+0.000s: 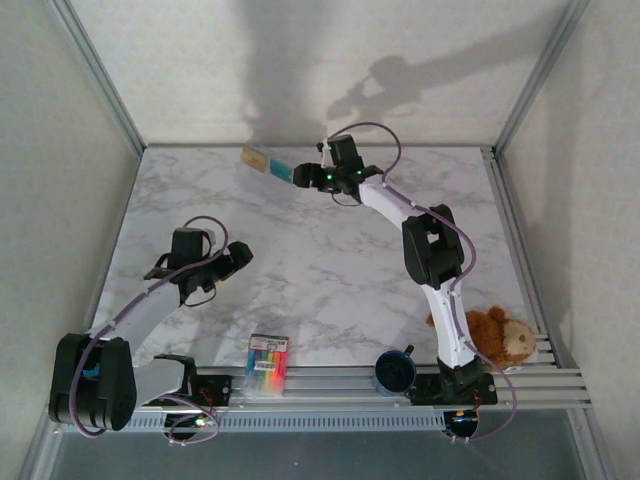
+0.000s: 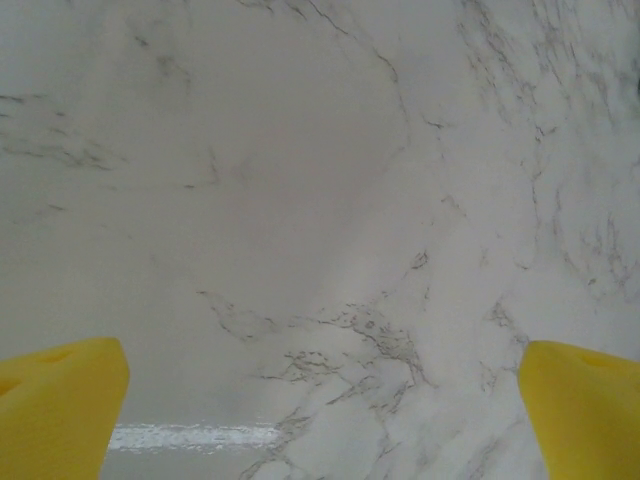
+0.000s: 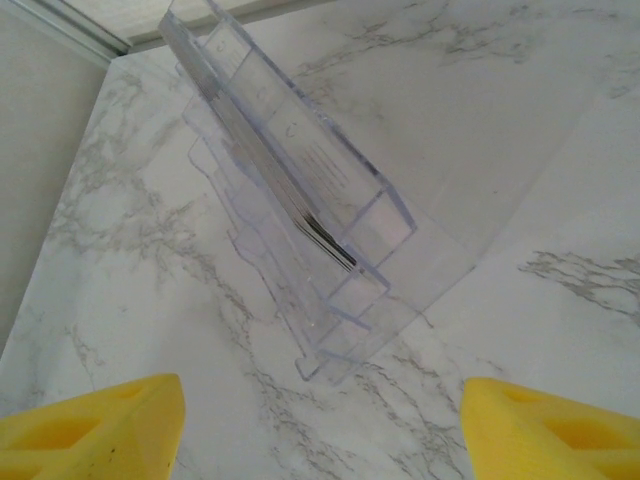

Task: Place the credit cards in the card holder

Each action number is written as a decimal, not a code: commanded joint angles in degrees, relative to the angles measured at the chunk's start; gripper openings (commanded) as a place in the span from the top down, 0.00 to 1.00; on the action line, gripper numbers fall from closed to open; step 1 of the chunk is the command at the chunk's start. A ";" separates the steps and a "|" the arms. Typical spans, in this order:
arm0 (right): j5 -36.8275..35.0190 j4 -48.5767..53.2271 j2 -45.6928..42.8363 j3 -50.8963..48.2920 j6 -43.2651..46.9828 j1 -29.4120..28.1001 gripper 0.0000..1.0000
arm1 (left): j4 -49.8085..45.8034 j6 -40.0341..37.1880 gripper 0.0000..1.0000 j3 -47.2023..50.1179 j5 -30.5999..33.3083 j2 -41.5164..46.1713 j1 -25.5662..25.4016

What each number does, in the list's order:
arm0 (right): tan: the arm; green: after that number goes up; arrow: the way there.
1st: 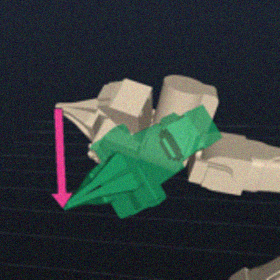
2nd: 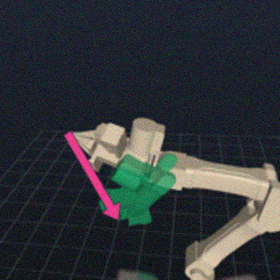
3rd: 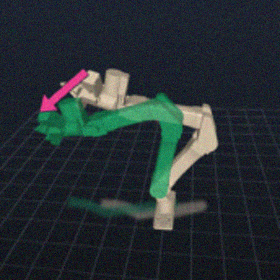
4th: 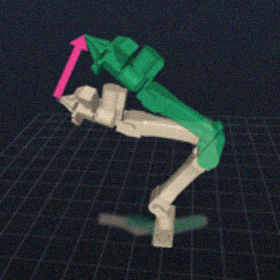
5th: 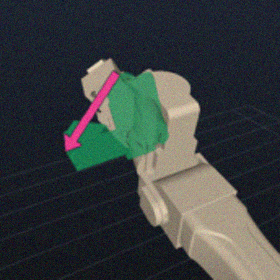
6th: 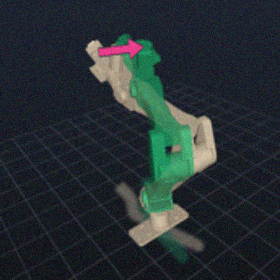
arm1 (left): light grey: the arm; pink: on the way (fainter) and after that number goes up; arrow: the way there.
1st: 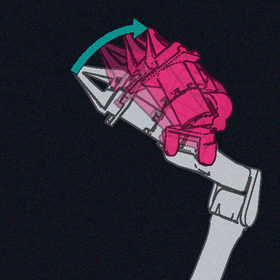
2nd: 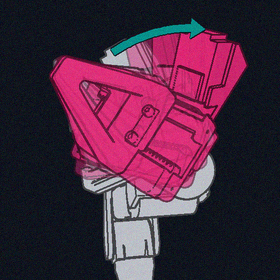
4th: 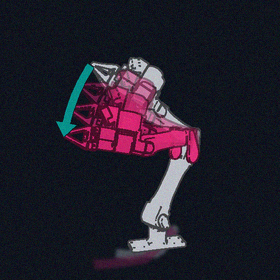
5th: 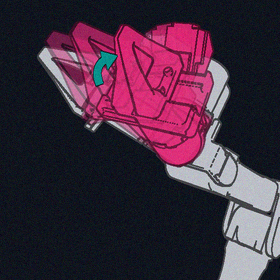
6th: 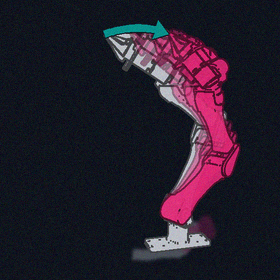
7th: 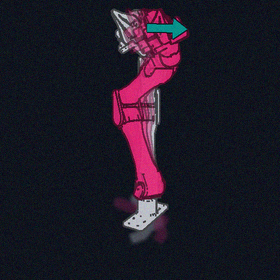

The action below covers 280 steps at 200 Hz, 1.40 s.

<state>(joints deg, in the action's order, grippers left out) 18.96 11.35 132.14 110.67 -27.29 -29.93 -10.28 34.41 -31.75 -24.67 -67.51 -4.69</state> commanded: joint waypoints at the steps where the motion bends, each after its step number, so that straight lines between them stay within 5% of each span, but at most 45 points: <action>1: 3.18 1.92 2.82 4.70 0.22 -0.30 0.30 | 0.82 -1.91 0.00 -1.93 0.41 -0.69 -0.56; 47: 4.31 5.55 7.49 13.21 1.97 -0.30 0.37 | 2.67 -4.98 0.00 -1.83 -3.44 -3.24 -3.46; 102: -0.15 11.76 10.96 21.19 4.20 0.98 0.31 | 7.11 -2.32 0.00 -2.94 4.52 -7.31 -15.75; 153: 5.47 12.75 16.40 28.52 2.34 1.72 0.42 | 6.15 -3.67 0.00 -5.08 10.87 -8.65 -21.42; 229: 11.21 13.52 16.52 28.50 3.69 1.62 0.66 | 5.61 -3.47 0.00 -3.95 11.04 -6.76 -21.43; 280: 12.61 10.98 12.27 22.54 5.51 0.75 0.73 | 6.35 -2.34 0.00 -3.01 9.67 -4.93 -19.96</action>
<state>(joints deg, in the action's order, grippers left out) 29.08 23.40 148.59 135.11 -23.68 -28.45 -4.56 31.31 -35.53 -14.48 -74.76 -25.87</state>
